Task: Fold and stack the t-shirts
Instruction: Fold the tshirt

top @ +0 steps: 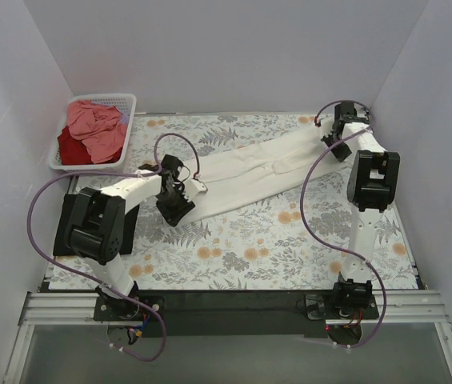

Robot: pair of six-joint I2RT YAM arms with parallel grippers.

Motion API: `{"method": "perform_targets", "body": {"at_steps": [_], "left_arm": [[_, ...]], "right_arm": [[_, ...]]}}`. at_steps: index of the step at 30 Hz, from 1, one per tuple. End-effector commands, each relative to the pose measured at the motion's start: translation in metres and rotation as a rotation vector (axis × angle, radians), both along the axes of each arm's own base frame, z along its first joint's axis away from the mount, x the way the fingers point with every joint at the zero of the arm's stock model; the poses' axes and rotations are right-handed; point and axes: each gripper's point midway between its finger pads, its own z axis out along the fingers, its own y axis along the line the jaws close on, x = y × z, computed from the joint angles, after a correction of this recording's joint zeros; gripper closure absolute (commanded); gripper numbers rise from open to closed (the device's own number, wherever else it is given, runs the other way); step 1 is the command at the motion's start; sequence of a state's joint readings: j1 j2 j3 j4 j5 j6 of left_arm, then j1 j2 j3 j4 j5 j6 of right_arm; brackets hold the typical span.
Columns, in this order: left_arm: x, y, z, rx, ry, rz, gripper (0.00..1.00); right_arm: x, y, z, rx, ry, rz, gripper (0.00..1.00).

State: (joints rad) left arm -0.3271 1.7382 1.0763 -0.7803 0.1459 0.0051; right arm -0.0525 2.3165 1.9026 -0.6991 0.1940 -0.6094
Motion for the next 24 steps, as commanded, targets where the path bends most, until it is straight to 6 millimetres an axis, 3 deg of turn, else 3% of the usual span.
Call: {"method": "perform_targets", "body": {"at_steps": [1, 2, 4, 5, 6, 9, 10, 11, 13, 16, 20, 24], "left_arm": [[-0.062, -0.031, 0.004, -0.088, 0.234, -0.005, 0.58], [-0.046, -0.045, 0.022, -0.140, 0.211, 0.008, 0.57], [-0.039, -0.060, 0.042, -0.218, 0.232, 0.068, 0.57], [-0.015, -0.070, 0.062, -0.261, 0.161, 0.073, 0.57], [-0.001, -0.069, 0.070, -0.270, 0.122, 0.101, 0.57], [0.053, -0.070, 0.092, -0.278, -0.010, 0.161, 0.57], [0.067, -0.064, 0.092, -0.266, -0.038, 0.188, 0.57], [0.081, -0.061, 0.084, -0.252, -0.053, 0.197, 0.57], [0.108, -0.051, 0.082, -0.200, -0.122, 0.215, 0.58], [0.130, -0.042, 0.063, -0.155, -0.156, 0.204, 0.59], [0.140, -0.036, 0.039, -0.108, -0.171, 0.176, 0.59], [0.129, -0.022, 0.015, -0.039, -0.151, 0.149, 0.60]], "right_arm": [[0.067, -0.021, 0.030, -0.077, -0.226, -0.031, 0.82], [0.072, -0.022, 0.040, -0.084, -0.249, -0.030, 0.82], [0.082, -0.024, 0.069, -0.091, -0.315, -0.029, 0.82], [0.082, -0.022, 0.079, -0.081, -0.333, -0.024, 0.82], [0.081, -0.020, 0.104, -0.070, -0.376, -0.022, 0.82], [0.069, -0.009, 0.121, -0.016, -0.397, -0.014, 0.80], [0.063, -0.005, 0.140, -0.001, -0.424, -0.008, 0.79], [0.055, 0.001, 0.135, 0.020, -0.405, -0.002, 0.78], [0.043, 0.007, 0.148, 0.041, -0.408, 0.008, 0.77], [0.023, 0.020, 0.149, 0.095, -0.366, 0.014, 0.77], [-0.001, 0.037, 0.141, 0.190, -0.293, 0.013, 0.77], [-0.019, 0.045, 0.134, 0.230, -0.252, 0.017, 0.77]]}}
